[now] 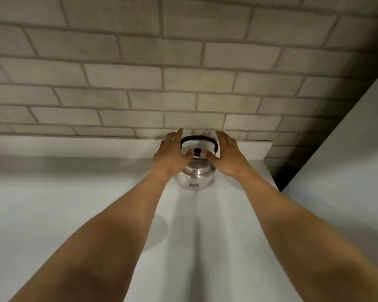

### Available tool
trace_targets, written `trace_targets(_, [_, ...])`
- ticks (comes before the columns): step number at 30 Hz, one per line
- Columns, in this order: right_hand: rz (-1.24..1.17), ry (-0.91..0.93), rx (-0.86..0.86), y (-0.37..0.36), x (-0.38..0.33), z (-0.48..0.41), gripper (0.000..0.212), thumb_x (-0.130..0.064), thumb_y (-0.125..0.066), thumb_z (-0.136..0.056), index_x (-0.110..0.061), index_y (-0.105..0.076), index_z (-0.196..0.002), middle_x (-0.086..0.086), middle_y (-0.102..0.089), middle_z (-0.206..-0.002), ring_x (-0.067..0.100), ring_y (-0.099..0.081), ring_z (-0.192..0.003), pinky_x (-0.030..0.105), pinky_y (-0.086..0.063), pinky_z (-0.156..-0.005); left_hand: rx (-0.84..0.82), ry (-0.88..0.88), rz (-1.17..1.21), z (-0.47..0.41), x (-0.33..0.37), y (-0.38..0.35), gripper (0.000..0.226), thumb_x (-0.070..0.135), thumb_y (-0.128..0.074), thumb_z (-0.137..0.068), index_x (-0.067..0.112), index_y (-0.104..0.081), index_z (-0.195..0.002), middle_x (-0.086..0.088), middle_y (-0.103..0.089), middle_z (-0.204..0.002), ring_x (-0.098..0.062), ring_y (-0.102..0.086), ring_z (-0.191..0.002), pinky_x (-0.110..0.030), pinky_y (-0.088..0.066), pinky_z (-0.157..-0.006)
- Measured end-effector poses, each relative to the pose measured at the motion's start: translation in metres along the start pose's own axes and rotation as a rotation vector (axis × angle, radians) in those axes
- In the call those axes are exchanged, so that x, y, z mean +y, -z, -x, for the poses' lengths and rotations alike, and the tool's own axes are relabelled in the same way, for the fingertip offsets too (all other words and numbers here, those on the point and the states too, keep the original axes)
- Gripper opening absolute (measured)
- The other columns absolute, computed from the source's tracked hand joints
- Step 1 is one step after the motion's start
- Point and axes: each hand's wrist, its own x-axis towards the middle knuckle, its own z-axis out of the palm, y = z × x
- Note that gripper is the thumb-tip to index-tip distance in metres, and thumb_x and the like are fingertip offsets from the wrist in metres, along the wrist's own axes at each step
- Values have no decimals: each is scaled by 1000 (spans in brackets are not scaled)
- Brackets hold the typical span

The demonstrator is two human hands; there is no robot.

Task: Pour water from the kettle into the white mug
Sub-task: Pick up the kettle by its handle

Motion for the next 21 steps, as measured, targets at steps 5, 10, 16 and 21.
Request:
trace_targets(5, [-138, 169, -4, -4, 16, -29, 81, -43, -68, -95, -23, -28, -163, -1, -35, -166, 21, -34, -150, 34, -32, -120, -11, -40, 59, -26, -3, -16, 68, 34, -58, -103, 27, -26, -161, -5, -36, -162, -28, -41, -147, -45, -40, -117])
trace_targets(10, [-261, 240, -55, -13, 10, -45, 57, -47, -66, -94, -29, -56, -147, -8, -66, -138, 13, -65, -119, 33, -52, -104, -55, -98, 78, -39, -13, -18, 46, 41, -45, -108, 21, -49, -150, -9, -59, -142, -28, -57, -130, -37, -44, -110])
trace_targets(16, [-246, 185, -89, -6, 8, -54, 11, -46, -61, -100, -37, -68, -104, -21, -68, -87, -7, -64, -81, 19, -45, -74, -104, -159, 13, -41, -14, -7, 40, 42, -40, -106, 21, -60, -133, -5, -68, -121, -26, -64, -111, -43, -52, -98])
trace_targets(21, [-248, 250, -80, 5, -2, -38, 15, -40, -61, -100, -28, -70, -103, -7, -72, -85, 9, -66, -79, 31, -50, -70, -104, -195, -4, -24, -13, 5, 34, 31, -41, -110, 24, -55, -141, -3, -64, -123, -24, -61, -113, -41, -51, -97])
